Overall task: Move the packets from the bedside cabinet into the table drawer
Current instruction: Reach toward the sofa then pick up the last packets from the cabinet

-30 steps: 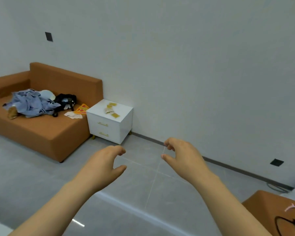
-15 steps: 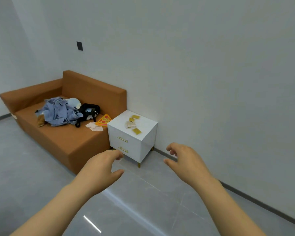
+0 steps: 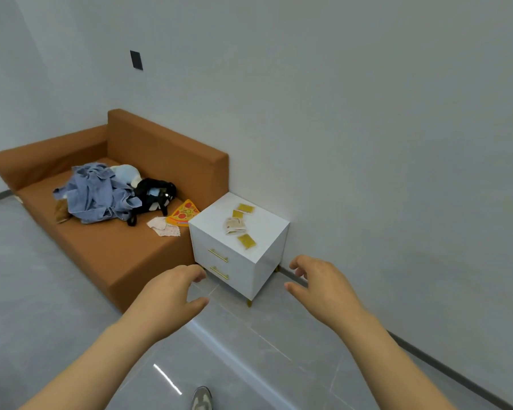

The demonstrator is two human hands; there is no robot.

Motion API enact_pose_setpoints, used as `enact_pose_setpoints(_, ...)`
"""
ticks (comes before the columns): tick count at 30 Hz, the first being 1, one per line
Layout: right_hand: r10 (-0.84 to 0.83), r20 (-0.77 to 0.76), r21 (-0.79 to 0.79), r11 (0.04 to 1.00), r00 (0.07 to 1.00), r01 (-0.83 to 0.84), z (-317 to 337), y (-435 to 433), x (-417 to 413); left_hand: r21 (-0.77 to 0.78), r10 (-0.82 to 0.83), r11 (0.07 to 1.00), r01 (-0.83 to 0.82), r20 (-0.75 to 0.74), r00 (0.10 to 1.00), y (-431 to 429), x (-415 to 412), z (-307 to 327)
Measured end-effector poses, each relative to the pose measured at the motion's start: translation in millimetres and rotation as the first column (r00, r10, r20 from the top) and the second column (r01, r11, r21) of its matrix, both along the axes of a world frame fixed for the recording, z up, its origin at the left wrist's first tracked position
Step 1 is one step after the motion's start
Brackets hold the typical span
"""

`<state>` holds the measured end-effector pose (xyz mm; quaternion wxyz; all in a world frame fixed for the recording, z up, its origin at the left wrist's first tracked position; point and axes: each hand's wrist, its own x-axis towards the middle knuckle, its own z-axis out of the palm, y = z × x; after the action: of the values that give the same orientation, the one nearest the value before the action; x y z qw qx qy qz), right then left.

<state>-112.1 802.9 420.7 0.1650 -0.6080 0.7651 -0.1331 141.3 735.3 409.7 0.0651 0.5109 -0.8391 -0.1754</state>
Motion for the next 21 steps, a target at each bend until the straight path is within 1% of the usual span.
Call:
enact_pose_setpoints(5, -0.034, 0.015, 0.063, 0.998, 0.999, 0.033, -19, -94, -3, 0.037, -0.024, 0.999, 0.024, -0.019, 1.0, -100, -4, -17)
enact_pose_setpoints(12, -0.108, 0.045, 0.146, 0.984, 0.993, 0.1, -44, -206, 0, 0.123, -0.09, 0.989, 0.088, 0.011, 0.996, -228, -6, -39)
enact_pose_setpoints(19, -0.126, 0.078, 0.239, 0.965, 0.989, 0.104, -78, -290, -20, 0.21, -0.111, 0.972, 0.106, 0.012, 0.994, -317, -30, -73)
enact_pose_setpoints(21, -0.132, 0.084, 0.261, 0.96, 0.988, 0.106, -92, -317, -32, 0.211, -0.107, 0.972, 0.102, 0.013, 0.994, -344, -40, -84)
